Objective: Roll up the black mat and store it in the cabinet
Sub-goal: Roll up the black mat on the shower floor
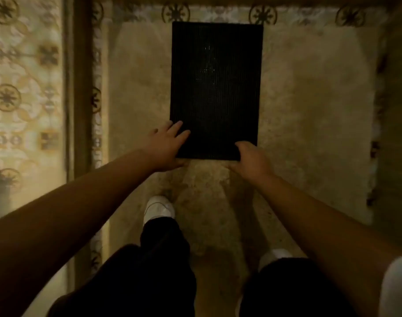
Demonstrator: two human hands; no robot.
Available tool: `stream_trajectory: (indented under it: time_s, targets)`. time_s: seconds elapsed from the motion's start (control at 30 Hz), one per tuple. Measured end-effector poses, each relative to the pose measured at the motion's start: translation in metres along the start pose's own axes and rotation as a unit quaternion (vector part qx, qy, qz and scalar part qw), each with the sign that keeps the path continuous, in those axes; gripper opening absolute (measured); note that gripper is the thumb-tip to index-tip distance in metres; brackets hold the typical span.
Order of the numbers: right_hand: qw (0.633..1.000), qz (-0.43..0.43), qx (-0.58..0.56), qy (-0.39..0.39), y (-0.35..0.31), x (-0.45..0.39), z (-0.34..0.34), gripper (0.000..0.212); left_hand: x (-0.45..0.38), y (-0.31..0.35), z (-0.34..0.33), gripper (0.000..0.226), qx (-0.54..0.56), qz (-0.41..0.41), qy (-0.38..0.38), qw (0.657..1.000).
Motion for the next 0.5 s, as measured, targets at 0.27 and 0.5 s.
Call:
stream_trajectory:
  time_s: [0.27,0.5]
  targets:
    - [0.976,0.082,0.19,0.061,0.013,-0.051,-0.049,0.075,-0.052,-0.018,-0.075,0.072,-0.059,-0.014,0.006,0.998]
    - [0.959,0.121,0.253,0.037,0.009,-0.057,-0.042,0.069,-0.056,-0.018,-0.08,0.057,-0.065,-0.029,0.014,0.997]
Point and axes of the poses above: each hand's wrist, its own x-axis away from the middle knuckle, its own z-axis out of the back of the hand, y = z × x, the point moved 8 cm from there along -x, towards the middle knuckle, and after that the axes turned 8 degrees about x, right-handed, at the moved point
